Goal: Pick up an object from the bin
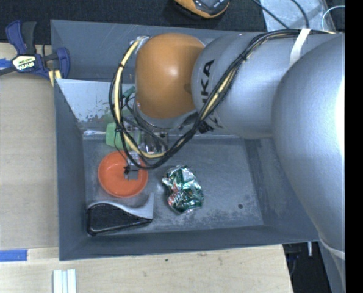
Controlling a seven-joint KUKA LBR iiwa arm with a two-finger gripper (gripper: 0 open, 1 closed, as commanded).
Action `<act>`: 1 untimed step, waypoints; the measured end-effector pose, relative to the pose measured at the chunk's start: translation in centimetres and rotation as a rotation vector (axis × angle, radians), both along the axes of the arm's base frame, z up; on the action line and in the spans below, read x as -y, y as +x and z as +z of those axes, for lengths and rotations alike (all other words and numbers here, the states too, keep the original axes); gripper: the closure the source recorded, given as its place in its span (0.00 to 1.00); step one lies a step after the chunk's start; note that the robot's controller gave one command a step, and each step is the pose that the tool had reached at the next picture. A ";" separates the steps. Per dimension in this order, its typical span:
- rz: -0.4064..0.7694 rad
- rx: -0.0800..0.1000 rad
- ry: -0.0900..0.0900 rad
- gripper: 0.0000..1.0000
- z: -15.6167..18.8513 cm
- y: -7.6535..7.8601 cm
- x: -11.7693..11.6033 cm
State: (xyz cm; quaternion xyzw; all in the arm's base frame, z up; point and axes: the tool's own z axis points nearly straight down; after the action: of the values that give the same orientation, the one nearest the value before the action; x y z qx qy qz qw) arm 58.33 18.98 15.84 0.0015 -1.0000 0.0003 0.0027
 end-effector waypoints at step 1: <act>-0.004 0.008 0.002 0.00 0.5 0.2 0.1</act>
Offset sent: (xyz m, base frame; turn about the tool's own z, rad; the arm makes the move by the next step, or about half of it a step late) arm -0.0015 -0.0712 -0.0539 -0.0151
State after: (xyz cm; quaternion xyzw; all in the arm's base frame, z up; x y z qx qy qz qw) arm 58.56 18.90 16.33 -0.0002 -1.0000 -0.0006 -0.0014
